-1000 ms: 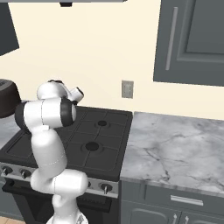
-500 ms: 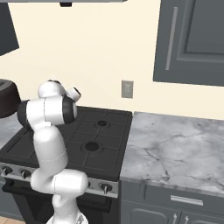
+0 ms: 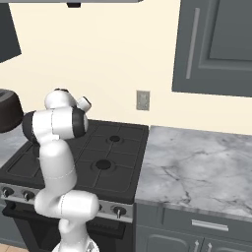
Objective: The kettle is done boiling. Turn off the stove, then wait for 300 timesteps before moving the kettle to the dining table.
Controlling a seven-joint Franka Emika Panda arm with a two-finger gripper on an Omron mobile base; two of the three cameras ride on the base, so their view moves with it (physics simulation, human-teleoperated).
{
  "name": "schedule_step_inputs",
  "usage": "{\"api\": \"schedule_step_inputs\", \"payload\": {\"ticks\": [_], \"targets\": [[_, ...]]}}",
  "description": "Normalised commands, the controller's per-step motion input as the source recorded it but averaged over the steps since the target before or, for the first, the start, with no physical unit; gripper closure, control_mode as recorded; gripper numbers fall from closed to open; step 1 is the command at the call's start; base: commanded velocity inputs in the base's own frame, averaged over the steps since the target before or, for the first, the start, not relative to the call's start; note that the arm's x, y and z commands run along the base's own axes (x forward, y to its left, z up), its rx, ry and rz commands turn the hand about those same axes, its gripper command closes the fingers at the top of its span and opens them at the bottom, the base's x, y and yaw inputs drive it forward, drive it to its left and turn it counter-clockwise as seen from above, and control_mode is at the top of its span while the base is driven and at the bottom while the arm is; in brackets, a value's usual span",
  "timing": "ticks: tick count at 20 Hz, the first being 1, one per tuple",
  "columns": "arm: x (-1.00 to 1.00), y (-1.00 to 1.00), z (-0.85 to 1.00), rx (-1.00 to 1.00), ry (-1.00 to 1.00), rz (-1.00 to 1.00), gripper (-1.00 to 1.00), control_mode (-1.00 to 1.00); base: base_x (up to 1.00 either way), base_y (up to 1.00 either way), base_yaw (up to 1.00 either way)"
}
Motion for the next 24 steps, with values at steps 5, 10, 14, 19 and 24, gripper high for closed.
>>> {"api": "schedule_step_inputs", "payload": {"ticks": [5,10,14,19,24], "targets": [[-0.07,0.06,-0.06,0.00,0.00,0.00,1.00,-1.00,0.00,0.00,0.00],[-0.18,0.01,0.02,0.00,0.00,0.00,1.00,-1.00,0.00,0.00,0.00],[-0.22,0.00,0.26,0.06,0.00,0.00,1.00,-1.00,0.00,0.00,0.00],[-0.35,0.00,0.38,0.05,-0.01,-0.02,1.00,-1.00,0.00,0.00,0.00],[-0.48,-0.02,0.47,0.02,-0.02,-0.06,1.00,-1.00,0.00,0.00,0.00]]}}
